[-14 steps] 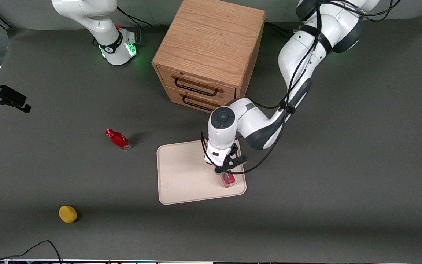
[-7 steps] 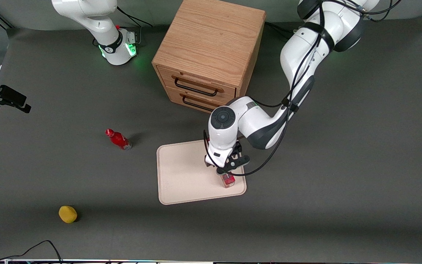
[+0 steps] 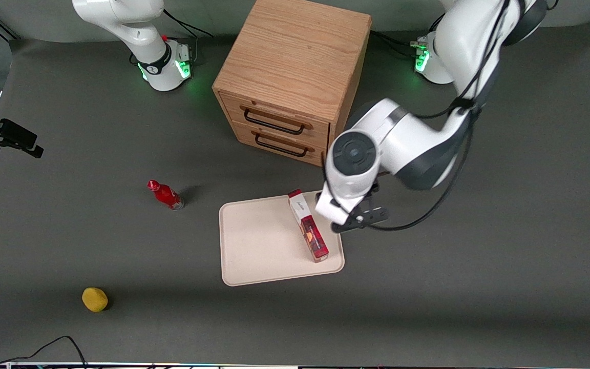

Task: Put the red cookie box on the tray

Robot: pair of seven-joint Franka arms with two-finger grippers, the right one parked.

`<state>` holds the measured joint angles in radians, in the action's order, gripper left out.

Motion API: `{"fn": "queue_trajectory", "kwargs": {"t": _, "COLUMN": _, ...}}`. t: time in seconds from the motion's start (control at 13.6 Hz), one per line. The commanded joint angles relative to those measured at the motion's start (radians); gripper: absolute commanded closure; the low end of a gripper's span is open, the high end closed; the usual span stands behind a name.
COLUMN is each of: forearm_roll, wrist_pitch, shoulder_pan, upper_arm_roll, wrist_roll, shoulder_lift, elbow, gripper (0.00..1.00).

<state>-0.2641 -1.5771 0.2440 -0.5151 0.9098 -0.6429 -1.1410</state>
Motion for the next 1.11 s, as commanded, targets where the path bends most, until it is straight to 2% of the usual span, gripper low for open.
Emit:
{"fn": "queue_trajectory", "kwargs": {"t": 0.0, "forearm_roll": 0.055, "wrist_pitch": 0.051, "shoulder_pan": -0.083, "upper_arm_roll": 0.030, "wrist_roll": -0.203, "shoulder_lift": 0.219, "elbow": -0.208, "gripper": 0.00}}
{"fn": "queue_trajectory", "kwargs": {"t": 0.07, "forearm_roll": 0.068, "wrist_pitch": 0.048, "shoulder_pan": -0.095, "upper_arm_roll": 0.076, "wrist_roll": -0.289, "shoulder_lift": 0.292, "elbow": -0.285, "gripper": 0.00}}
{"fn": "queue_trajectory", "kwargs": {"t": 0.15, "forearm_roll": 0.133, "wrist_pitch": 0.014, "shoulder_pan": -0.091, "upper_arm_roll": 0.190, "wrist_roll": -0.434, "shoulder_lift": 0.410, "elbow": -0.419, "gripper": 0.00}}
{"fn": "queue_trajectory", "kwargs": {"t": 0.22, "forearm_roll": 0.153, "wrist_pitch": -0.016, "shoulder_pan": -0.086, "upper_arm_roll": 0.248, "wrist_roll": -0.506, "shoulder_lift": 0.477, "elbow": -0.495, "gripper": 0.00}}
{"fn": "queue_trajectory", "kwargs": {"t": 0.44, "forearm_roll": 0.157, "wrist_pitch": -0.093, "shoulder_pan": -0.086, "upper_arm_roll": 0.377, "wrist_roll": -0.665, "shoulder_lift": 0.629, "elbow": -0.679, "gripper": 0.00}}
{"fn": "queue_trajectory", "kwargs": {"t": 0.74, "forearm_roll": 0.189, "wrist_pitch": -0.095, "shoulder_pan": -0.088, "upper_arm_roll": 0.547, "wrist_roll": -0.938, "shoulder_lift": 0.747, "elbow": -0.730, "gripper": 0.00}}
{"fn": "queue_trajectory", "kwargs": {"t": 1.03, "forearm_roll": 0.203, "wrist_pitch": -0.078, "shoulder_pan": -0.086, "upper_arm_roll": 0.641, "wrist_roll": -0.982, "shoulder_lift": 0.773, "elbow": -0.703, "gripper": 0.00}}
